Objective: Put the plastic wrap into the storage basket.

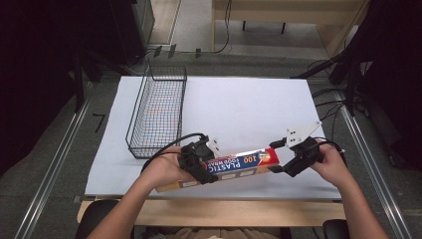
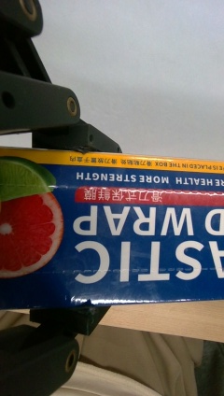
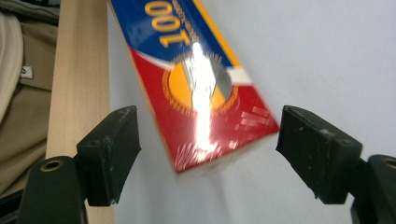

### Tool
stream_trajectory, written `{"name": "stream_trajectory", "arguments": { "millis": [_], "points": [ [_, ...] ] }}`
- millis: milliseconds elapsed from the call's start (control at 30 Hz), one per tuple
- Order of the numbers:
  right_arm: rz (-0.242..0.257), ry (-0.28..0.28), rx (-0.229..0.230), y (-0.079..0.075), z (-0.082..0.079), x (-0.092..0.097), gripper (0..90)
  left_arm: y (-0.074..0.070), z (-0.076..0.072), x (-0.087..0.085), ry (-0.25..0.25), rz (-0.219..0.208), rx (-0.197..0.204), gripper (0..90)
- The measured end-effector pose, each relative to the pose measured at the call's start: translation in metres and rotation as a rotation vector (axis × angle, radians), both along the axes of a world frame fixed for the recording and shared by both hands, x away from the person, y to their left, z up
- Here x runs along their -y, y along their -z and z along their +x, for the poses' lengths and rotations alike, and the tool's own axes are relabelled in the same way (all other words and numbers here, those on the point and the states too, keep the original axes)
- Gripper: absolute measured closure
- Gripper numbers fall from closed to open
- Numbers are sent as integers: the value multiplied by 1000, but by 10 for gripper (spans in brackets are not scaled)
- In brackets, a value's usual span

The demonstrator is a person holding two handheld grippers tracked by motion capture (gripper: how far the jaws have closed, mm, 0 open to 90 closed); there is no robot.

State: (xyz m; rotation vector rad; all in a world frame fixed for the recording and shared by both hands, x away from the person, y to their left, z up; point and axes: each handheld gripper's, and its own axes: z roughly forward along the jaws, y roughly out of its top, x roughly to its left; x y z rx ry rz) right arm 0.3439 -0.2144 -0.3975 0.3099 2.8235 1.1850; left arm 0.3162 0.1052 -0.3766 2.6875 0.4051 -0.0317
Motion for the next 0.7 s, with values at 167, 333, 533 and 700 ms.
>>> {"name": "stream_trajectory", "arguments": {
  "millis": [167, 333, 533, 700],
  "points": [
    [1, 14, -20, 6, 2, 5, 222, -5, 1, -6, -23, -4, 2, 397],
    [-22, 41, -5, 12, 4, 6, 220, -11, 2, -11, -38, -13, 15, 397],
    [-21, 120, 21, 24, 8, 6, 220, -19, 3, -19, -68, -24, 20, 397],
    [-62, 165, 22, 33, 12, 1, 220, -24, 6, -28, -113, -28, 26, 397]
  ]
}}
